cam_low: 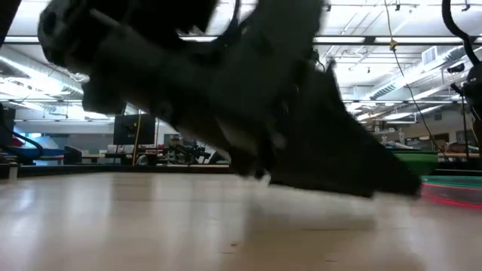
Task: Stack plastic plates
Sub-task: Stack the stacked plates on top of the white plate
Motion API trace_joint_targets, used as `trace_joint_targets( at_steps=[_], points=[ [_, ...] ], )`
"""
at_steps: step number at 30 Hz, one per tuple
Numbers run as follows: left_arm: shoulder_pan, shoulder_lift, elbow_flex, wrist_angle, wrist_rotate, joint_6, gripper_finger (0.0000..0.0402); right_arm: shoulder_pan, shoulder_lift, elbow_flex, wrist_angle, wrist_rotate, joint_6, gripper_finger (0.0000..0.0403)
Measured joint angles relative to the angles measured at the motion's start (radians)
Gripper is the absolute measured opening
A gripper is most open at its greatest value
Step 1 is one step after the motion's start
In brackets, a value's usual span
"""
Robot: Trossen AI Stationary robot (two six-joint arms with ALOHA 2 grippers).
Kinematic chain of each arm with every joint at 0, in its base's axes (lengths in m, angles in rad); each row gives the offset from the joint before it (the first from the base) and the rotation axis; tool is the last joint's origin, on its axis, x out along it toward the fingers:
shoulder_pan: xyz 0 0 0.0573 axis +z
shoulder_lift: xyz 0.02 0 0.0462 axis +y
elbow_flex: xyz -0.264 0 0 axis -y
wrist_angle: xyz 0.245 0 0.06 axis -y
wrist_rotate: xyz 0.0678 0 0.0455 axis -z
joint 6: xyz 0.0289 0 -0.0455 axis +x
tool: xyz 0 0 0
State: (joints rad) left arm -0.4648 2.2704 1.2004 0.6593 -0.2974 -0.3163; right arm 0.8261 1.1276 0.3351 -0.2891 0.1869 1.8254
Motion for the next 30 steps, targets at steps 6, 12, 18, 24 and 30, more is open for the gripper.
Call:
trace_joint_targets(
  at_steps=[6, 12, 18, 24, 30],
  points=[
    [0.000, 0.086, 0.087, 0.030, -0.036, -0.039, 0.0254, 0.008, 0.017, -0.004, 0.100, 0.060, -0.023, 0.0265],
    [0.007, 0.100, 0.112, 0.029, -0.028, -0.038, 0.0254, 0.012, 0.032, -0.004, 0.195, 0.109, -0.064, 0.0218],
    [0.008, 0.100, 0.112, 0.031, -0.023, -0.039, 0.0254, 0.012, 0.033, -0.004, 0.203, 0.134, -0.074, 0.0182],
    [0.007, 0.100, 0.112, 0.031, -0.022, -0.039, 0.0254, 0.008, 0.087, -0.002, 0.185, 0.120, -0.040, 0.0173],
    [0.007, 0.100, 0.112, 0.028, -0.021, -0.039, 0.0254, 0.008, 0.171, 0.003, 0.212, 0.127, 0.006, 0.0173]
  ],
)
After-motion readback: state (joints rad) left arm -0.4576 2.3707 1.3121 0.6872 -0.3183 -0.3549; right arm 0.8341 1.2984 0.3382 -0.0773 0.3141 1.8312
